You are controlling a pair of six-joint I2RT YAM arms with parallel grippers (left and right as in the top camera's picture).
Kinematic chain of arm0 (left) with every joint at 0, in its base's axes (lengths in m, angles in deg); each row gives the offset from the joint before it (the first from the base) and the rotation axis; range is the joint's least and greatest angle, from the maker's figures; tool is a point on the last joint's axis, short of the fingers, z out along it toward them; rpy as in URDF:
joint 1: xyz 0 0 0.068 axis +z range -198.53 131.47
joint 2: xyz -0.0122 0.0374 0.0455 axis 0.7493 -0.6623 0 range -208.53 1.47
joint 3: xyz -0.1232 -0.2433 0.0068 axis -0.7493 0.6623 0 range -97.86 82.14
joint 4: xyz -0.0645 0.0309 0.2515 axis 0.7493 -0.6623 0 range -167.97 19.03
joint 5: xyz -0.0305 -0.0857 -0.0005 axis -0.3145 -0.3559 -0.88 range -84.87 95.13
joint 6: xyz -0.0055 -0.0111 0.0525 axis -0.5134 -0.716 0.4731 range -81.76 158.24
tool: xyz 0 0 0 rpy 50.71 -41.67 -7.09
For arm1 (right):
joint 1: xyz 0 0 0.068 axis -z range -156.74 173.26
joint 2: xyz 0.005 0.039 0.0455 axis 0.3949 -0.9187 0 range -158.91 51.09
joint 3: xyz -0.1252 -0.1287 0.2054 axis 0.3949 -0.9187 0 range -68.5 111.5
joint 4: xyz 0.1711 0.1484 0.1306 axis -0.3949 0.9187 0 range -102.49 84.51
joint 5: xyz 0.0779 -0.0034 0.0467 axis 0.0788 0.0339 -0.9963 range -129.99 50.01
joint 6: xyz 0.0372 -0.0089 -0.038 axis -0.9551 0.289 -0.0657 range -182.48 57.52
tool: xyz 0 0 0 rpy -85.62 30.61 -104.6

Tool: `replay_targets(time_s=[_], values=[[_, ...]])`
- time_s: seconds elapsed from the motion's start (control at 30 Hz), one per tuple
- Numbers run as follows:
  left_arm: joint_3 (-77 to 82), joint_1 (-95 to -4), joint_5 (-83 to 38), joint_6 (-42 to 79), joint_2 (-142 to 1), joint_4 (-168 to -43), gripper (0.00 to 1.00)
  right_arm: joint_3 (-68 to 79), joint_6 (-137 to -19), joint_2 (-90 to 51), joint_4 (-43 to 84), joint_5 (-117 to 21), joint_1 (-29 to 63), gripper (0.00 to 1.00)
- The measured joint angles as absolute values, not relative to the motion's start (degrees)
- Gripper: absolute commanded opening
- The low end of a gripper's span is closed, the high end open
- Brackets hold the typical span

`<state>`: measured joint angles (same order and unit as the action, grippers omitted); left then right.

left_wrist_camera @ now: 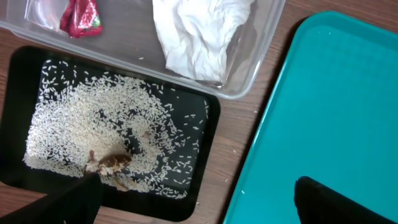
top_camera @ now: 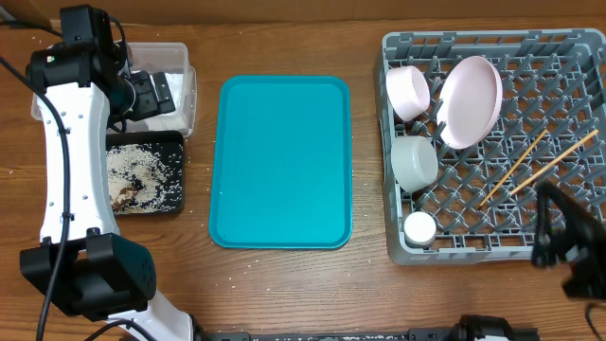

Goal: Sort waste into correct bins and load items into the dishwasher

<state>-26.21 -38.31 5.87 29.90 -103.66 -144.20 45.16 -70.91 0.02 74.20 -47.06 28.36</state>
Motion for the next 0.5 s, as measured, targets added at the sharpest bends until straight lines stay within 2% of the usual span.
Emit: replay_targets(time_s=[0.13, 0.5], values=[[-26.2, -38.3, 5.9, 29.9, -103.7, -144.2, 1.0, 27.8, -70.3, 11.1, 56.7, -46.3, 28.4, 1.0], [-26.2, -38.3, 6.0, 29.9, -103.7, -144.2, 1.0, -34.4, -70.0, 34.6, 7.6, -44.1, 25.8, 1.0]])
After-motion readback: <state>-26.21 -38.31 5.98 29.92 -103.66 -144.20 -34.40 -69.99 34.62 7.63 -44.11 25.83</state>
